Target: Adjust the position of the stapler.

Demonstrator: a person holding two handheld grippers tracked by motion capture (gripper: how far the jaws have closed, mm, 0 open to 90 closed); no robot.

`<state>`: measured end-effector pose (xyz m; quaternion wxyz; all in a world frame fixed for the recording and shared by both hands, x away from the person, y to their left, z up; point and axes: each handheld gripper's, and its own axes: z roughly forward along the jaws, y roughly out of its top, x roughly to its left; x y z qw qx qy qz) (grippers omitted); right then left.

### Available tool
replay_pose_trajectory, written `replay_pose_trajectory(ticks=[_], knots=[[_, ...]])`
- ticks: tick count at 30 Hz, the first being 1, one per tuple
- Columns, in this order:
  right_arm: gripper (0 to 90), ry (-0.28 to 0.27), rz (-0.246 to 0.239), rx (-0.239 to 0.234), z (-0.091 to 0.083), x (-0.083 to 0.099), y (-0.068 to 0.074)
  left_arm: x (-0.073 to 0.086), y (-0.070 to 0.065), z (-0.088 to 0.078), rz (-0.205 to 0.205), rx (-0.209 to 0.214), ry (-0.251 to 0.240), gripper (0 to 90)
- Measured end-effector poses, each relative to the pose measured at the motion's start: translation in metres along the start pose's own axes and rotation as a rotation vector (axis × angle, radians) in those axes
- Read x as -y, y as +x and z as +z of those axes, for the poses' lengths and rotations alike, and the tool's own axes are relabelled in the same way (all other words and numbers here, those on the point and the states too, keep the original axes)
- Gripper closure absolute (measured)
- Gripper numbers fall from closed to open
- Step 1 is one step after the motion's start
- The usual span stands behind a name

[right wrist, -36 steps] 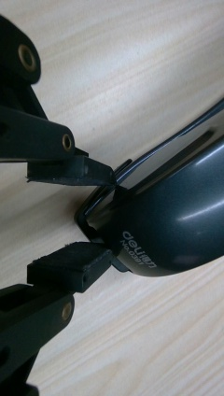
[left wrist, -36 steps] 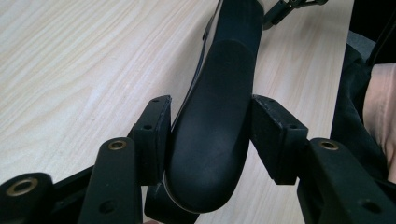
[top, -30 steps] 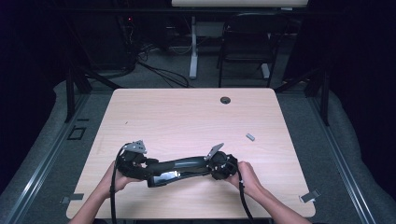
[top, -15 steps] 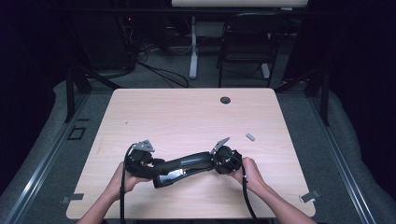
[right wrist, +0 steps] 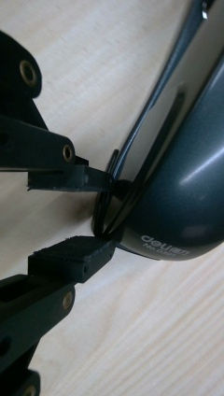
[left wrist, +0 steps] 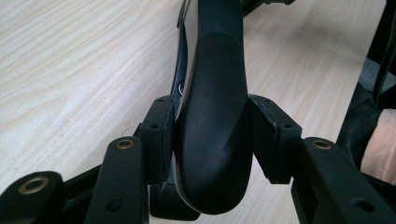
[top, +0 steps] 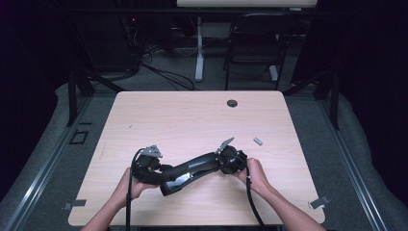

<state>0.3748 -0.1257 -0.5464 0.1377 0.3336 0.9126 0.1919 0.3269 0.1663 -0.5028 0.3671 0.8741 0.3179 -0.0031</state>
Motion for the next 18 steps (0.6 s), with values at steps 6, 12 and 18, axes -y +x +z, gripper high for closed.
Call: replay_pose_trajectory(ticks=[6,12,18], knots=[[66.6,-0.008,0.011,0.023,0.007,-0.011,-0.003,-0.001,-0.002,0.002,-0.03,-0.017,0.012,54.3],[67.2,-0.009,0.008,0.037,0.011,-0.019,-0.007,-0.003,-0.004,0.005,-0.057,-0.019,0.011,54.0],[68.2,-0.02,0.023,0.031,0.015,-0.023,-0.01,-0.005,-0.006,0.008,-0.068,-0.003,0.019,52.7]])
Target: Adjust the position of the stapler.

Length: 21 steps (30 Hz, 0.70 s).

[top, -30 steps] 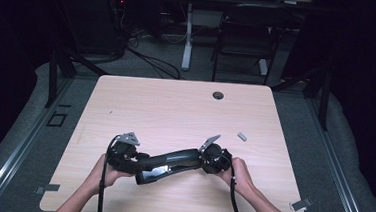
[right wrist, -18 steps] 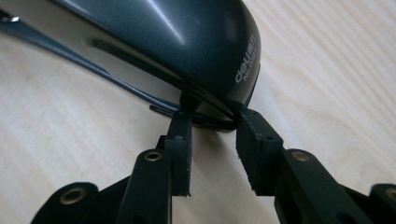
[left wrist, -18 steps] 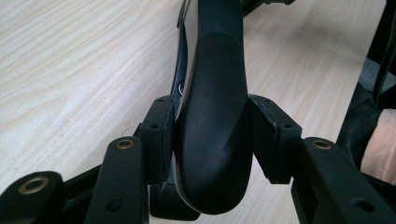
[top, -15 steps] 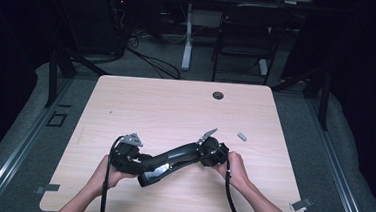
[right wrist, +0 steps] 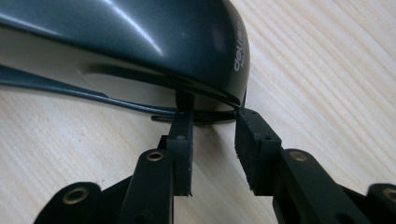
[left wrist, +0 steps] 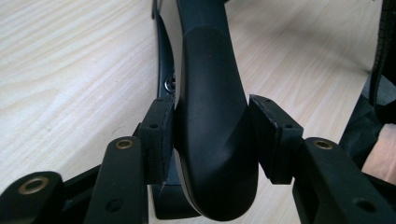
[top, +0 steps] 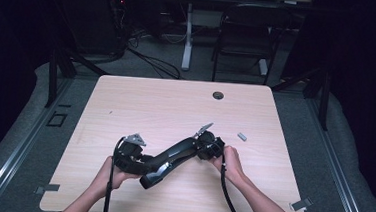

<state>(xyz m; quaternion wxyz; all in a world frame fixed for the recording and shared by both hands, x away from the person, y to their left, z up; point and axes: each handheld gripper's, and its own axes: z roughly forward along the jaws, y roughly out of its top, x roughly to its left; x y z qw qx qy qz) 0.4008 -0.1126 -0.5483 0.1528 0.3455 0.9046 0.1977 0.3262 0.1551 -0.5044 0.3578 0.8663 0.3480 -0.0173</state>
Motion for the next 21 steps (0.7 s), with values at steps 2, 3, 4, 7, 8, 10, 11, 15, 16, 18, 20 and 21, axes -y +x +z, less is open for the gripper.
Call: replay_pose_trajectory(ticks=[2,3,4,7,8,10,11,15,16,18,20,21], knots=[[68.6,0.0,0.011,-0.006,0.001,-0.001,-0.001,-0.001,-0.002,0.001,0.007,-0.002,0.003,52.2],[68.6,-0.002,0.014,-0.013,0.001,-0.002,-0.002,-0.001,-0.003,0.001,0.01,-0.003,0.005,52.0],[68.7,-0.002,0.019,-0.02,0.001,-0.002,-0.002,-0.001,-0.004,0.001,0.012,-0.004,0.005,51.8],[68.2,-0.006,0.024,-0.041,0.002,-0.002,0.0,-0.001,-0.005,0.002,0.008,-0.001,0.005,51.4],[67.9,-0.006,0.027,-0.044,0.001,-0.002,0.001,-0.001,-0.006,0.002,0.011,-0.005,0.01,51.3],[67.9,-0.004,0.02,-0.049,0.001,-0.002,0.003,-0.001,-0.006,0.002,0.011,-0.004,0.011,51.2],[67.8,-0.006,0.015,-0.055,0.001,-0.002,0.006,-0.001,-0.006,0.002,0.012,-0.002,0.011,51.1],[67.8,-0.006,0.004,-0.066,0.001,-0.003,0.009,-0.001,-0.006,0.002,0.017,0.011,0.017,50.4],[67.8,-0.005,0.006,-0.068,0.001,-0.004,0.011,-0.001,-0.007,0.002,0.017,0.016,0.019,50.2],[67.6,-0.004,-0.005,-0.074,0.0,-0.004,0.012,-0.002,-0.007,0.002,0.023,0.021,0.02,49.5],[67.5,-0.01,-0.003,-0.077,0.0,-0.005,0.013,-0.002,-0.008,0.003,0.027,0.026,0.022,48.8],[67.5,-0.009,-0.006,-0.08,0.0,-0.005,0.013,-0.002,-0.009,0.003,0.03,0.028,0.023,48.4]])
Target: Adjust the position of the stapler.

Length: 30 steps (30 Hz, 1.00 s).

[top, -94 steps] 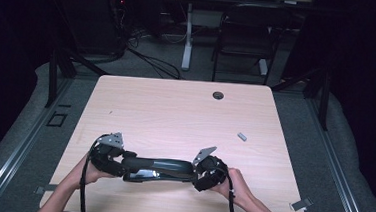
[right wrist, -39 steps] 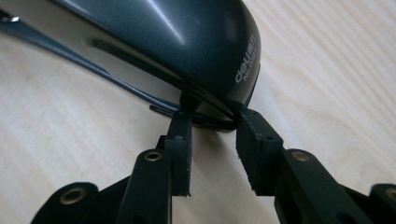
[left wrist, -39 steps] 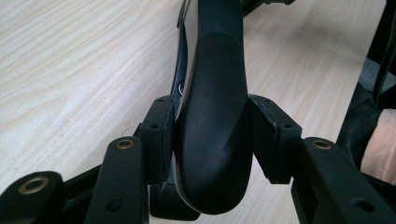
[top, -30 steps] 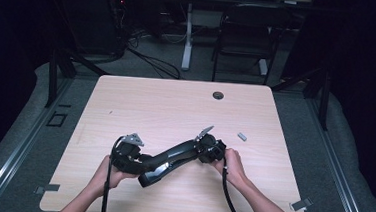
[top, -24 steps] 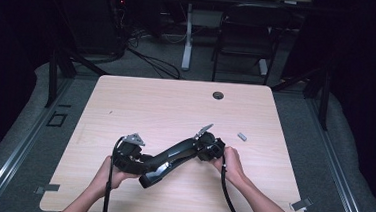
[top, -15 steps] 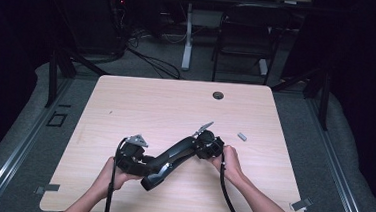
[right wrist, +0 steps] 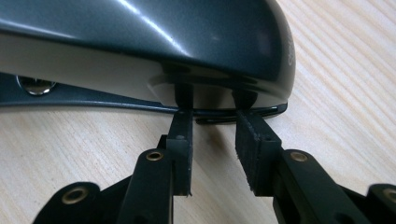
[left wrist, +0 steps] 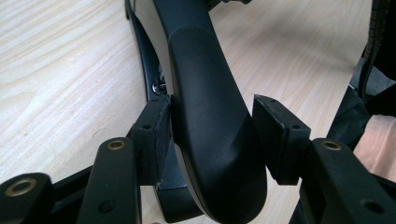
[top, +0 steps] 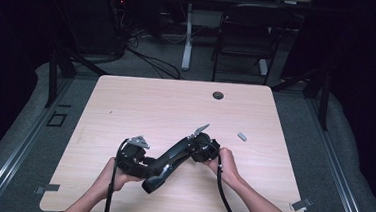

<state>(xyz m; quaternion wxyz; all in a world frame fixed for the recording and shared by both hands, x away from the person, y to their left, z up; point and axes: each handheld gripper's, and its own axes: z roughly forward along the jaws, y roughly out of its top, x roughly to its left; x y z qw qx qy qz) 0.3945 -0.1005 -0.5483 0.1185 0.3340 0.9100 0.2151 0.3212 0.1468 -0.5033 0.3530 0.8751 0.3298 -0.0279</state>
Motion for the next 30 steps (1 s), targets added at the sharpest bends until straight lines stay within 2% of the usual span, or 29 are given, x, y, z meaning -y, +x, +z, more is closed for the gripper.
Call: replay_pose_trajectory(ticks=[3,4,6,7,9,10,11,17,20,21,23,28,30], knots=[[66.8,-0.01,0.007,-0.005,0.0,0.0,0.0,-0.001,-0.002,0.001,0.004,0.006,0.005,47.2],[66.5,-0.029,0.024,-0.004,0.001,0.001,0.001,-0.001,-0.003,0.002,0.001,0.009,0.008,46.8],[65.9,-0.027,0.022,-0.006,0.001,0.001,0.002,-0.003,-0.005,0.004,-0.006,0.015,0.017,46.1],[65.8,-0.01,0.001,-0.004,-0.001,0.0,0.001,-0.003,-0.007,0.005,-0.009,0.015,0.016,45.4],[65.5,-0.026,0.013,-0.009,0.0,0.0,0.004,-0.003,-0.008,0.006,-0.015,0.009,0.017,44.7],[65.1,-0.007,-0.005,-0.01,-0.002,-0.001,0.004,-0.003,-0.008,0.006,-0.018,0.01,0.017,44.6],[65.0,-0.025,0.012,-0.016,-0.001,-0.001,0.006,-0.003,-0.008,0.006,-0.022,0.016,0.016,44.6],[64.9,-0.016,0.006,-0.027,-0.002,-0.002,0.008,-0.004,-0.009,0.009,-0.042,0.034,0.02,42.9],[64.7,-0.014,0.0,-0.039,-0.002,-0.002,0.005,-0.006,-0.012,0.012,-0.044,0.025,0.018,42.0],[64.3,-0.016,0.0,-0.044,-0.002,-0.002,0.004,-0.006,-0.012,0.012,-0.045,0.037,0.017,41.4],[64.0,-0.018,0.001,-0.049,-0.002,-0.002,0.002,-0.008,-0.015,0.014,-0.031,0.022,0.021,40.2],[64.1,-0.038,0.007,-0.042,0.0,-0.001,0.002,-0.01,-0.02,0.02,-0.025,0.025,0.014,37.3],[64.0,-0.042,0.014,-0.048,0.0,-0.001,0.001,-0.011,-0.02,0.02,-0.006,0.028,0.02,36.5]])
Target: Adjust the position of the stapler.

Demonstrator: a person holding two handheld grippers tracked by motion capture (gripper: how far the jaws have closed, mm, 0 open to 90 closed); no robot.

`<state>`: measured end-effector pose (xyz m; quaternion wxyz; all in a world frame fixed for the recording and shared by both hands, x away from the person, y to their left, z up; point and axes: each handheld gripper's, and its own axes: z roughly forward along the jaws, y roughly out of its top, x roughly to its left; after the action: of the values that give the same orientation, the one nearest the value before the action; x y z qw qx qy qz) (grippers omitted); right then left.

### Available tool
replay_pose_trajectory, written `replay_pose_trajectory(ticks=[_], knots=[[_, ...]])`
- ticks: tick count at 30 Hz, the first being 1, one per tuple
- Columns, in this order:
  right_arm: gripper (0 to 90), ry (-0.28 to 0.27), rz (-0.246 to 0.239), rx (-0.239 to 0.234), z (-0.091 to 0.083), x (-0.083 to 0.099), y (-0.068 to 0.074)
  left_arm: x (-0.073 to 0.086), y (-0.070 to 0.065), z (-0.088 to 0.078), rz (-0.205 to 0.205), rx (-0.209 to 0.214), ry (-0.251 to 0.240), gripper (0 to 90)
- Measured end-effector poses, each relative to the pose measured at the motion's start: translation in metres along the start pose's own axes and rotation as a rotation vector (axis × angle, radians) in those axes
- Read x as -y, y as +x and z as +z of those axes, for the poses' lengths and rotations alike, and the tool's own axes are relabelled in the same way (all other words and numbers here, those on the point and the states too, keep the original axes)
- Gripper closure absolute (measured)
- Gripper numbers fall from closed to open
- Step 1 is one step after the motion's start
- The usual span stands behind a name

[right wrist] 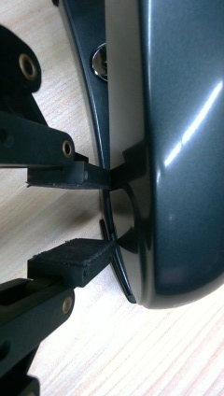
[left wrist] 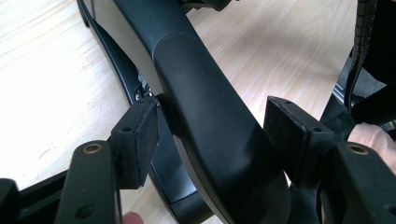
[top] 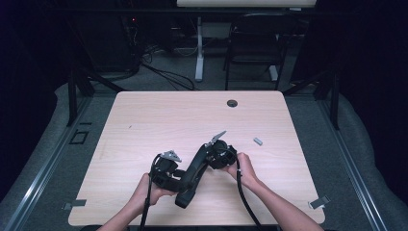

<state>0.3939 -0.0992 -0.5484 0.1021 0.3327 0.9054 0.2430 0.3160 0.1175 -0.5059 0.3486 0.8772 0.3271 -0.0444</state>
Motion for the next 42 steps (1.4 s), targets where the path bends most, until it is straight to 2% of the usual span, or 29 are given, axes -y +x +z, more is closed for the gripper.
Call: replay_pose_trajectory(ticks=[2,3,4,6,9,10,12,14,15,16,17,18,20,22,23,27,29,32,34,35,37,38,42], knots=[[63.3,-0.007,0.003,-0.007,0.0,0.0,0.0,-0.002,0.0,-0.004,0.06,-0.018,0.01,36.4],[62.7,0.009,-0.009,-0.009,-0.001,0.0,-0.001,-0.002,0.0,-0.007,0.077,-0.03,0.007,36.5],[62.7,-0.009,0.004,-0.014,0.0,0.001,0.0,-0.001,0.001,-0.01,0.071,-0.036,-0.001,34.9],[63.7,0.0,-0.001,-0.022,-0.001,0.001,0.0,0.002,0.005,-0.018,0.047,-0.024,-0.019,32.1],[67.3,-0.007,-0.011,-0.023,-0.001,0.001,0.001,0.007,0.009,-0.032,0.038,-0.017,-0.058,33.3],[68.6,0.019,-0.023,-0.025,-0.003,0.0,0.001,0.008,0.011,-0.039,0.032,-0.018,-0.082,35.8],[69.8,0.014,-0.024,-0.023,-0.003,0.001,0.002,0.012,0.018,-0.053,0.0,-0.011,-0.146,43.2],[69.9,0.015,-0.024,-0.018,-0.003,0.001,0.001,0.015,0.026,-0.062,-0.033,-0.031,-0.198,53.2],[69.9,0.019,-0.026,-0.02,-0.003,0.0,0.001,0.016,0.028,-0.063,-0.046,-0.044,-0.198,59.4],[69.9,0.008,-0.019,-0.025,-0.003,0.001,0.001,0.018,0.032,-0.06,-0.057,-0.072,-0.172,62.8],[69.9,0.011,-0.018,-0.026,-0.003,0.001,0.0,0.019,0.034,-0.056,-0.064,-0.077,-0.143,68.0],[70.0,0.013,-0.019,-0.026,-0.003,0.001,0.0,0.021,0.035,-0.048,-0.063,-0.069,-0.102,70.4],[69.8,0.009,-0.012,-0.029,-0.002,0.0,0.0,0.021,0.032,-0.038,-0.055,-0.054,-0.059,74.8],[69.8,0.017,-0.005,-0.034,-0.003,0.0,0.0,0.019,0.025,-0.026,-0.021,-0.044,-0.022,76.7],[69.7,0.012,-0.002,-0.034,-0.003,0.0,0.0,0.017,0.021,-0.023,0.001,-0.069,-0.017,80.3],[69.7,0.01,-0.007,-0.035,-0.005,0.0,-0.001,0.013,0.018,-0.017,0.01,-0.064,-0.02,81.0],[69.7,0.016,-0.009,-0.037,-0.006,-0.001,-0.001,0.013,0.018,-0.015,-0.001,-0.04,-0.032,82.5],[68.2,0.027,0.0,-0.071,-0.007,-0.003,0.001,0.012,0.014,-0.012,0.006,-0.021,-0.039,85.1],[68.1,0.045,-0.027,-0.071,-0.01,-0.006,0.003,0.01,0.011,-0.009,0.018,-0.007,-0.039,86.1],[68.1,0.023,-0.018,-0.067,-0.01,-0.005,0.005,0.01,0.01,-0.008,0.022,-0.008,-0.039,87.2],[68.0,0.047,-0.031,-0.077,-0.012,-0.006,0.002,0.007,0.007,-0.004,0.033,-0.003,-0.037,87.1],[67.8,0.033,-0.013,-0.079,-0.011,-0.005,0.003,0.006,0.007,-0.001,0.032,0.004,-0.035,87.1],[66.3,0.058,-0.011,-0.089,-0.014,-0.005,-0.004,0.001,0.003,0.009,0.035,0.014,-0.029,87.2]])
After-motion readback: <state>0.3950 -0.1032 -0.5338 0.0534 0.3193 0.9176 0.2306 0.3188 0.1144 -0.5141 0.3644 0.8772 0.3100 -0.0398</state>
